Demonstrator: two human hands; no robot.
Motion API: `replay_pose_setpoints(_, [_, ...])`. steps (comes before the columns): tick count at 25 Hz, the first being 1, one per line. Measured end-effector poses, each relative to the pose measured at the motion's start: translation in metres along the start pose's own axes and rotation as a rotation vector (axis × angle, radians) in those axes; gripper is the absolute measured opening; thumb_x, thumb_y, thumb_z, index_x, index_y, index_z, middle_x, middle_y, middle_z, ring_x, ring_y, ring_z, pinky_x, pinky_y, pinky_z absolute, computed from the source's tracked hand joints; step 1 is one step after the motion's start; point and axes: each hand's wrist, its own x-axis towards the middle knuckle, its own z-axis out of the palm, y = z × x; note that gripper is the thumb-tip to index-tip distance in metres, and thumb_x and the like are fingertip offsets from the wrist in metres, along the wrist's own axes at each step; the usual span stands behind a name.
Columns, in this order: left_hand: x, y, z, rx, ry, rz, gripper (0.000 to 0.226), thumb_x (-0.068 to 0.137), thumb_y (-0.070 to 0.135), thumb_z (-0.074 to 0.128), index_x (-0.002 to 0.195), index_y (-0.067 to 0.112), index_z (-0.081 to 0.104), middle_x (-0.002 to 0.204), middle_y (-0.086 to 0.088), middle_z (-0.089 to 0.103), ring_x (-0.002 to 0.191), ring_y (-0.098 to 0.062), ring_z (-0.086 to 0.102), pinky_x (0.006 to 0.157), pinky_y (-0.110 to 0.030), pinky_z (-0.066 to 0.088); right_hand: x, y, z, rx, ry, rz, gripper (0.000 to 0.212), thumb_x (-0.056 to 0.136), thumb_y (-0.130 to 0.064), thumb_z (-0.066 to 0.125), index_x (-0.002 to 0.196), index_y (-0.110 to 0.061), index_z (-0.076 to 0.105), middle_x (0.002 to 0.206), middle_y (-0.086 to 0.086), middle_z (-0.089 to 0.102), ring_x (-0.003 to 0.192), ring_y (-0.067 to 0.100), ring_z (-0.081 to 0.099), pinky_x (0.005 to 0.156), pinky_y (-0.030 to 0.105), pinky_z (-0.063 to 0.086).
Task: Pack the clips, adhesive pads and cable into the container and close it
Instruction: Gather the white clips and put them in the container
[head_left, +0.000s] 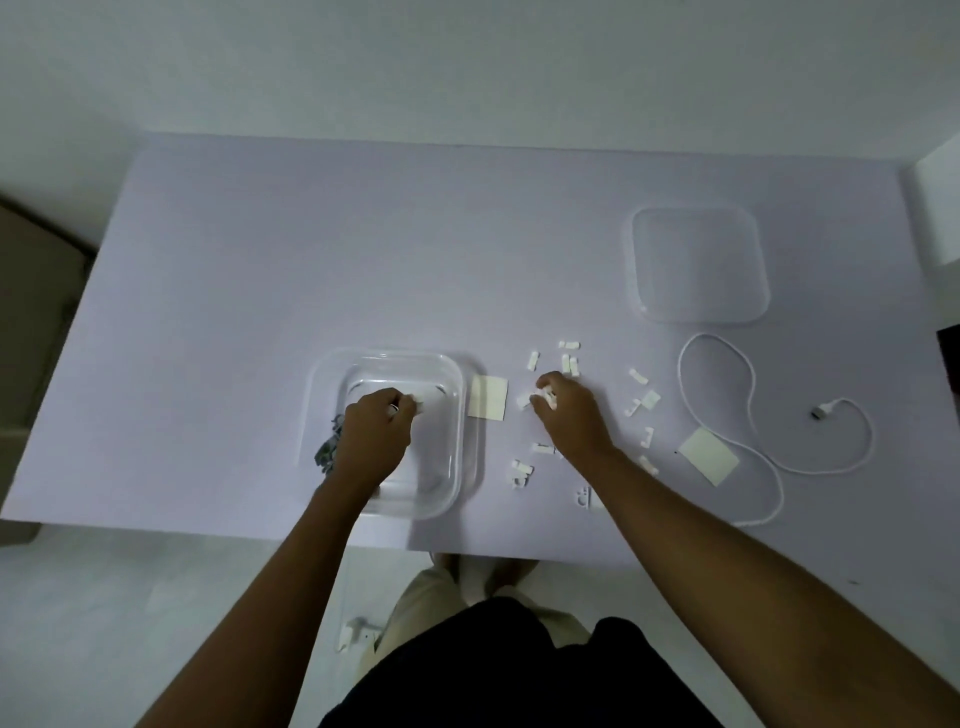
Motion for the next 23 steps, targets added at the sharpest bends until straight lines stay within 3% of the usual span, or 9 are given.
replay_pose_setpoints(4, [0.006,-0.017,-0.008,0.04,-0.066,-0.004,0.032,0.093,0.031,0.052,0.072,0.011,0.066,0.057,-0.002,0.064,0.059,-0.02,0.063,0.064,-0.039,0.053,0.002,-0.009,0.006,-0.162,-0.11,-0.057,0.019,0.092,-0.018,0.063,0.109,-0.012,0.063,0.105,0.011,0.069,0.096,0.028,0.064,0.083,0.037,0.052])
replay_pose_setpoints(8, [0.015,-0.036,-0.008,0.089,-0.171,0.012,0.035,0.093,0.037,0.051,0.074,0.012,0.066,0.061,-0.002,0.066,0.062,-0.02,0.066,0.069,-0.043,0.056,0.005,-0.021,0.008,-0.302,-0.151,-0.066,0.02,0.091,-0.018,0.063,0.11,-0.013,0.062,0.105,0.01,0.069,0.095,0.03,0.066,0.082,0.038,0.054])
replay_pose_setpoints(13, [0.017,-0.044,-0.002,0.19,-0.266,0.075,0.034,0.097,0.038,0.051,0.081,0.013,0.067,0.072,-0.001,0.067,0.072,-0.017,0.062,0.064,-0.024,0.038,0.012,-0.03,0.01,-0.41,-0.137,-0.044,0.022,0.088,-0.009,0.063,0.109,-0.01,0.065,0.103,0.012,0.07,0.093,0.031,0.066,0.079,0.039,0.055])
replay_pose_setpoints(16, [0.02,-0.053,0.002,0.207,-0.321,0.094,0.036,0.096,0.038,0.051,0.077,0.011,0.064,0.071,-0.002,0.065,0.07,-0.019,0.061,0.064,-0.03,0.042,0.012,-0.029,0.015,-0.486,-0.145,-0.02,0.011,0.088,-0.003,0.059,0.097,-0.008,0.064,0.091,0.013,0.07,0.083,0.031,0.068,0.07,0.037,0.057])
replay_pose_setpoints(18, [0.021,-0.058,0.004,0.219,-0.367,0.095,0.035,0.095,0.035,0.051,0.075,0.009,0.063,0.073,-0.004,0.065,0.071,-0.022,0.06,0.066,-0.034,0.046,0.011,-0.028,0.018,-0.453,-0.135,0.016,0.003,0.089,-0.009,0.061,0.088,-0.008,0.063,0.083,0.012,0.069,0.078,0.03,0.067,0.066,0.036,0.055])
replay_pose_setpoints(20, [0.022,-0.062,0.004,0.25,-0.425,0.125,0.033,0.095,0.035,0.051,0.076,0.011,0.063,0.076,-0.004,0.065,0.071,-0.021,0.058,0.064,-0.032,0.042,0.01,-0.027,0.022,-0.334,-0.118,0.052,0.011,0.09,-0.016,0.065,0.084,-0.008,0.065,0.082,0.008,0.069,0.078,0.028,0.066,0.068,0.033,0.051])
replay_pose_setpoints(23, [0.018,-0.065,0.006,0.352,-0.537,0.225,0.032,0.096,0.033,0.049,0.082,0.009,0.064,0.08,-0.005,0.066,0.07,-0.018,0.057,0.064,-0.03,0.038,-0.002,-0.031,0.031,-0.166,-0.095,0.064,0.008,0.091,-0.017,0.067,0.089,-0.01,0.067,0.085,0.0,0.066,0.084,0.021,0.066,0.071,0.026,0.045])
